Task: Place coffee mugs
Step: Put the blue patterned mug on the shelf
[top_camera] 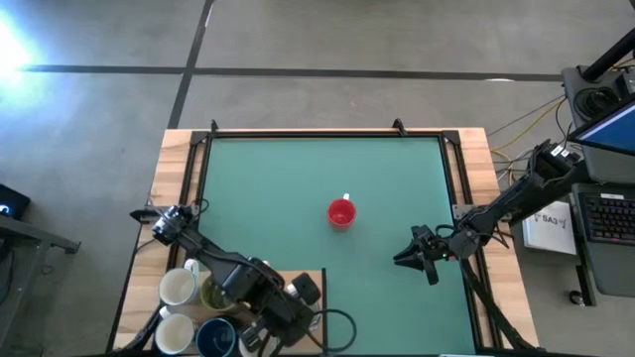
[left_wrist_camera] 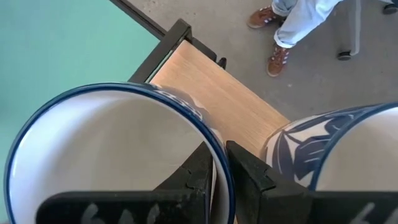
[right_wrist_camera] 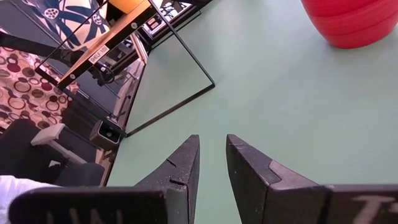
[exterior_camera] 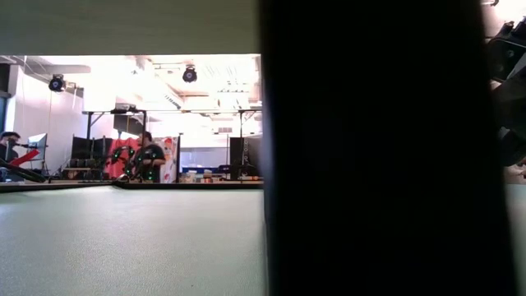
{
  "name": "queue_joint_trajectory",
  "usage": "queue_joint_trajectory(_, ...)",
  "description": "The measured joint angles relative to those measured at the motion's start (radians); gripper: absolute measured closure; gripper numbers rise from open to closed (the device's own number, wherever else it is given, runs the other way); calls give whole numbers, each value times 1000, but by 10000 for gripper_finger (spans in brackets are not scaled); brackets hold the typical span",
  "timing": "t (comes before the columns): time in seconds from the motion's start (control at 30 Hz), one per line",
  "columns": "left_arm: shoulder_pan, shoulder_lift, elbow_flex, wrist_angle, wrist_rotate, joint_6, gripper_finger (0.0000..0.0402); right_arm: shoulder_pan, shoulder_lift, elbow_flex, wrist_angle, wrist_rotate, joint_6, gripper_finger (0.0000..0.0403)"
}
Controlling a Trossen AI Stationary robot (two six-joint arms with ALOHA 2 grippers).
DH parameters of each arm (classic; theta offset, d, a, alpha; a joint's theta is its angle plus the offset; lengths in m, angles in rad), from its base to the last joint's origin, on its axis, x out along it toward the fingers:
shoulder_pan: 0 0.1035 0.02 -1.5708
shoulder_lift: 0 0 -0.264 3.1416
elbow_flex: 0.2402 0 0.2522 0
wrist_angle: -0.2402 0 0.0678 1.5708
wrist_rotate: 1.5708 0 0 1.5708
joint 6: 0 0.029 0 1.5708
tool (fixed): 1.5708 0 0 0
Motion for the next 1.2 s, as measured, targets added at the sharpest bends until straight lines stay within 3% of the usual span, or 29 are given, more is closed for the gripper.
queue_joint_trajectory(0.97, 16, 0, 0, -10, 0, -146, 379, 0, 0, 0, 0, 0, 0, 335)
queue_joint_trajectory(1.2, 17, 0, 2, -25, -23, -172, 363, 0, 0, 0, 0, 0, 0, 335)
